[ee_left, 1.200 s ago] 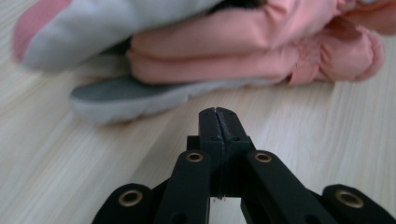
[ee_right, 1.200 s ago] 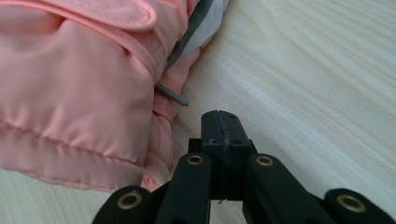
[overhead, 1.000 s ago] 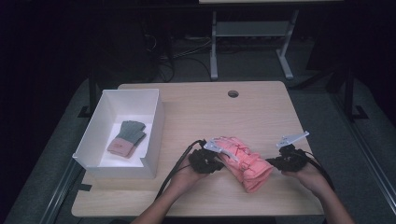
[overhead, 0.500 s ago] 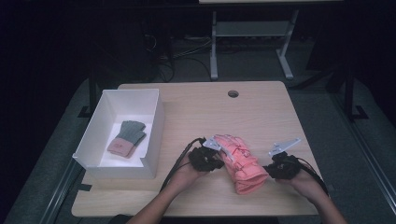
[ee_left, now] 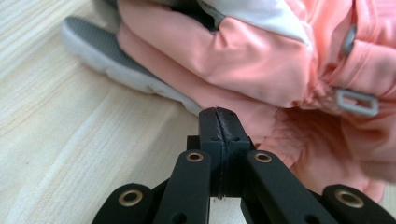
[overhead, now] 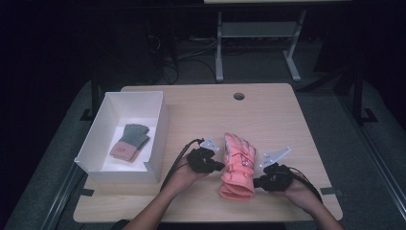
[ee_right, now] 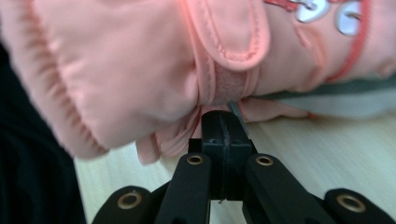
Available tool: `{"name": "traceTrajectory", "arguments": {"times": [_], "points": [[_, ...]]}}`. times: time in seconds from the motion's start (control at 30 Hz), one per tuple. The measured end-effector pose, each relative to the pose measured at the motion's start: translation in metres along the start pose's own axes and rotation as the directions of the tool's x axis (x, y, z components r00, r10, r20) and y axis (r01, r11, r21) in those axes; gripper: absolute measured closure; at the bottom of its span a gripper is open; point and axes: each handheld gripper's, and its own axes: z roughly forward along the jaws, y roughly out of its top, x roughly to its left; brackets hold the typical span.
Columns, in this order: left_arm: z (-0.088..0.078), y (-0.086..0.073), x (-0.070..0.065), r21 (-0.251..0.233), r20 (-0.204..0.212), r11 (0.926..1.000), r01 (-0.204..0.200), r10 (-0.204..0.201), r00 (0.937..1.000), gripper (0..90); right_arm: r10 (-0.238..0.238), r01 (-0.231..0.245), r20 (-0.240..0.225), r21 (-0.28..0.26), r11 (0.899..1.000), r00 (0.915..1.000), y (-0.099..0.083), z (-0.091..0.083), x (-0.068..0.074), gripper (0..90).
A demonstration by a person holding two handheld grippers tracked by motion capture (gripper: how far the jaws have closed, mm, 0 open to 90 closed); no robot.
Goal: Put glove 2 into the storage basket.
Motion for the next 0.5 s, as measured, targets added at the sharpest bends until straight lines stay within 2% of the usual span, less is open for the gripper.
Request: {"name": "traceTrajectory", "arguments": {"times": [0.2, 0.3, 0.5], "points": [[-0.004, -0.002, 0.005, 0.003, 0.000, 1.0000, 0.001, -0.001, 1.0000, 89.7, -0.031, 0.031, -0.025, 0.000, 1.000, 0.9992, 0.008, 0.010, 0.012, 90.0], [-0.006, -0.002, 0.007, -0.006, 0.000, 0.9999, 0.010, -0.010, 0.9999, 89.7, -0.066, 0.065, -0.039, -0.023, 0.998, 0.9970, 0.013, 0.017, 0.021, 90.0], [-0.010, -0.004, 0.012, -0.007, -0.010, 0.9997, 0.022, -0.022, 0.9997, 89.7, -0.099, 0.098, -0.039, -0.033, 0.995, 0.9943, 0.024, 0.027, 0.031, 90.0]]}}
